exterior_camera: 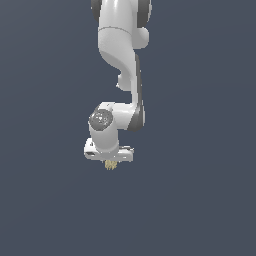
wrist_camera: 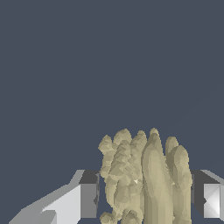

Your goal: Pick up the object and move it to a goal position.

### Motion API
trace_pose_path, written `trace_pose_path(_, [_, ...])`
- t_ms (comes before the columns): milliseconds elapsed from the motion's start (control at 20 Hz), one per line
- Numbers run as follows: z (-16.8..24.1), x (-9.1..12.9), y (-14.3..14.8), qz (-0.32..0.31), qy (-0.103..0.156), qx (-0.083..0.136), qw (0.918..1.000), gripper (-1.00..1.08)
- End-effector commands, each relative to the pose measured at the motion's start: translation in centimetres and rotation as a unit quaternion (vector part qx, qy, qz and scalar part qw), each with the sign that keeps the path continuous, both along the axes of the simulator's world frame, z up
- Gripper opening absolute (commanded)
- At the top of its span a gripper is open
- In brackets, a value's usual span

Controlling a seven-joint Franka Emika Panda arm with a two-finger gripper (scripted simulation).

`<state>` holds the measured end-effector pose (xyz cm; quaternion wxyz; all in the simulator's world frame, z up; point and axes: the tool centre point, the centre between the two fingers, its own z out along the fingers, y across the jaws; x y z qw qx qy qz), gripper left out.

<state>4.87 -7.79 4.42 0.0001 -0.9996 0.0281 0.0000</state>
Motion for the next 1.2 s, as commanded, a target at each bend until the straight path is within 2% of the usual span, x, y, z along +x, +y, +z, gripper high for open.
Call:
trace_pose_path(0, [0.0, 0.0, 0.0, 0.0, 0.0, 0.0, 1.0, -1.0])
trace_pose_path(600, [0.8, 0.3, 0.9, 0.0, 0.0, 0.0, 1.0, -1.0])
trace_pose_path(850, [3.3, 1.1, 3.5, 0.0, 0.0, 0.0, 1.0, -1.0])
trace_pose_path(1150, [7.5, 2.5, 8.1, 0.0, 0.0, -0.001, 1.0, -1.0])
